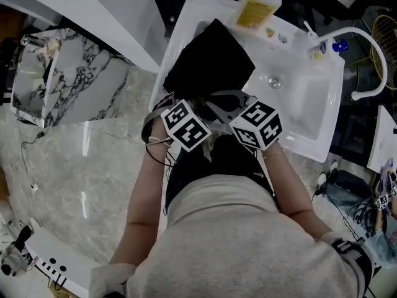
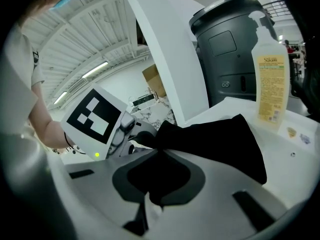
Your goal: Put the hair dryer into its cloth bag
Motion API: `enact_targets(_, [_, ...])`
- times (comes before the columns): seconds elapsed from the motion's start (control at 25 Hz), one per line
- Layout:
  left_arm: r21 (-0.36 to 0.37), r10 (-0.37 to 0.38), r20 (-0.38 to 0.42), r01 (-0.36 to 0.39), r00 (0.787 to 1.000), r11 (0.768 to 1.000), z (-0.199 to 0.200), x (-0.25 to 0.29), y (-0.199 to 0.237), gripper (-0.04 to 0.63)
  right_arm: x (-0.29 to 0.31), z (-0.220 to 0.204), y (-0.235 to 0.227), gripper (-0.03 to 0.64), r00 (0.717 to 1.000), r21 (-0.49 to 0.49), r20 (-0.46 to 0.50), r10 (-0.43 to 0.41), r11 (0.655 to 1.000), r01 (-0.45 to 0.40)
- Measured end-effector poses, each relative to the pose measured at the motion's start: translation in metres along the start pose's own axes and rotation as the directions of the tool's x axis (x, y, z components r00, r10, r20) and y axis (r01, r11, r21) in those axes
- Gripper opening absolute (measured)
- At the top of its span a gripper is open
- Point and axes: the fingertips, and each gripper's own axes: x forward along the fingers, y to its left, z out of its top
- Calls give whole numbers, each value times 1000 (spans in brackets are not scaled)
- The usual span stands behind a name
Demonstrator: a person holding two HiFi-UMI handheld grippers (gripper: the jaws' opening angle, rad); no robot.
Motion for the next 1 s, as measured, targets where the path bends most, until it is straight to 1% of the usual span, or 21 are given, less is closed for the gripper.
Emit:
enact_targets(0.12, [0,20,16,-20,1000,1000,-3,0,1,228,0,-1,1,11,1000,1,5,-4,1000,4])
enact_targets(0.32, [-29,51,91,-48,995,998,-7,-19,1,239,-2,-3,2,11,1000,12,16,-14,1000,14])
enact_targets(0.56, [-136,65,161,-43,985,990,-24,-45,1,242,-1,-6,5,11,999,19,24,-24,1000,24])
enact_targets(0.64, [-171,66,161,-39,985,985,-35,-48,0,242,-2,-7,6,11,999,21,24,-26,999,26])
enact_targets(0.76, [-201,60,130,-33,990,979,-55,-46,-2,242,-3,-9,8,11,999,23,23,-31,999,30])
enact_targets(0.92, [-212,89,103,-66,991,975,-66,-43,-1,242,-3,-10,9,11,999,21,20,-35,999,35])
enact_targets(1.0, [-201,94,90,-74,991,977,-66,-41,0,242,-4,-10,9,11,999,18,19,-37,999,37])
